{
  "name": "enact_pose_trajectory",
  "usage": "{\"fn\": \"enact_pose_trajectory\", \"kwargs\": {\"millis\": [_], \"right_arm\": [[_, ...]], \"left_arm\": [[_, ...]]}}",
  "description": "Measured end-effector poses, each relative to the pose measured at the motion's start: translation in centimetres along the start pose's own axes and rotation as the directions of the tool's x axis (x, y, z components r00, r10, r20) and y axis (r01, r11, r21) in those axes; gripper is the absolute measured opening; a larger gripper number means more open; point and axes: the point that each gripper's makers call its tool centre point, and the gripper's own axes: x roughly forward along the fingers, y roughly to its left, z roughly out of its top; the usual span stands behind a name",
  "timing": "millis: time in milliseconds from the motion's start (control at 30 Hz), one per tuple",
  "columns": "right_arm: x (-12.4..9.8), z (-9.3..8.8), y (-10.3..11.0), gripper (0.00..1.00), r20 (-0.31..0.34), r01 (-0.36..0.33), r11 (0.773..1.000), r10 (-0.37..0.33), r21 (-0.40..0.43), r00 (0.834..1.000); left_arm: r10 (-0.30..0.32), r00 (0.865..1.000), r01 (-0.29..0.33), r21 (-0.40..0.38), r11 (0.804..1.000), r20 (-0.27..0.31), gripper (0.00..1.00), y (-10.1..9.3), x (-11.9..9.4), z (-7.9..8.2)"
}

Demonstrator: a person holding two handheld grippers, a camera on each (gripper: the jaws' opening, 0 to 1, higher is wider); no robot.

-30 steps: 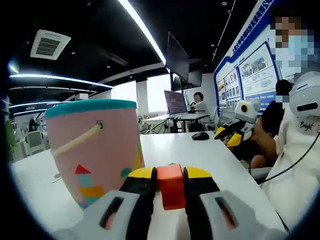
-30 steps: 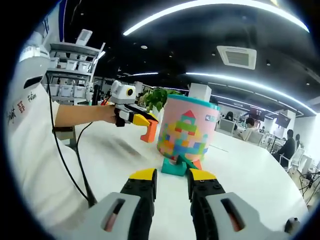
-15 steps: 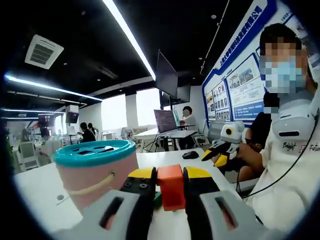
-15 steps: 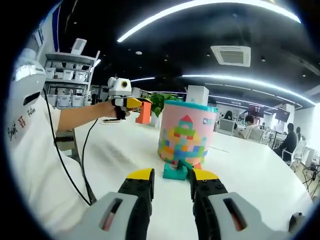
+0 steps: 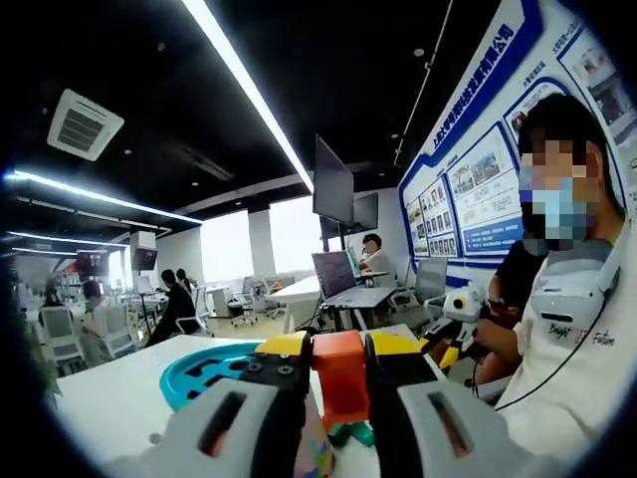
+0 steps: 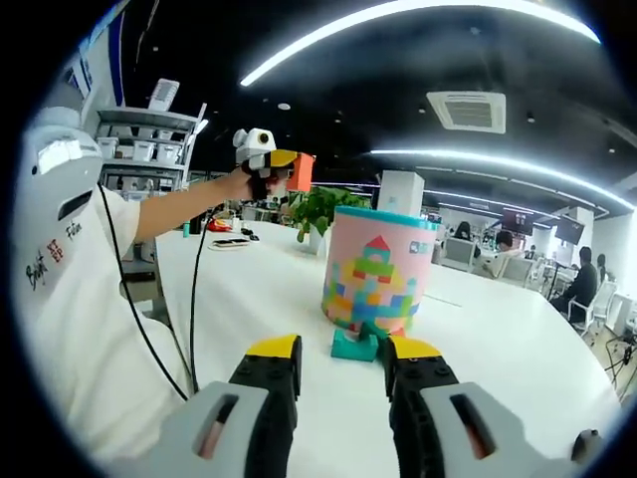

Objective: Arrange the toys in the designated storage area by placing each visible toy with the group until no toy remains scattered across the table.

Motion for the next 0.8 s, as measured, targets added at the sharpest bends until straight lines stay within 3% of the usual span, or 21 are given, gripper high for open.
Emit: {"fn": "enact_pose_trajectory", "kwargs": {"millis": [300,500,800], "right_arm": [[-0.2,0.8,0.6,0.34,0.005,-0.024,1.000,0.024,-0.021,1.000],[-0.8,1.2,0.2,0.35,0.031,-0.022,0.999,0.021,0.025,0.999],[-1.2,1.1,-0.4,0.35,0.021,-0.012,1.000,0.011,0.018,1.000]], "left_arm": [[-0.082,0.996,0.083,-0.020,0.996,0.022,0.21,1.1,0.8,3.1],[-0.076,0.997,0.076,-0.033,0.997,-0.004,0.21,3.5,0.7,3.3],[-0.075,0.997,0.076,-0.049,0.996,0.010,0.21,6.4,1.5,3.6]]}}
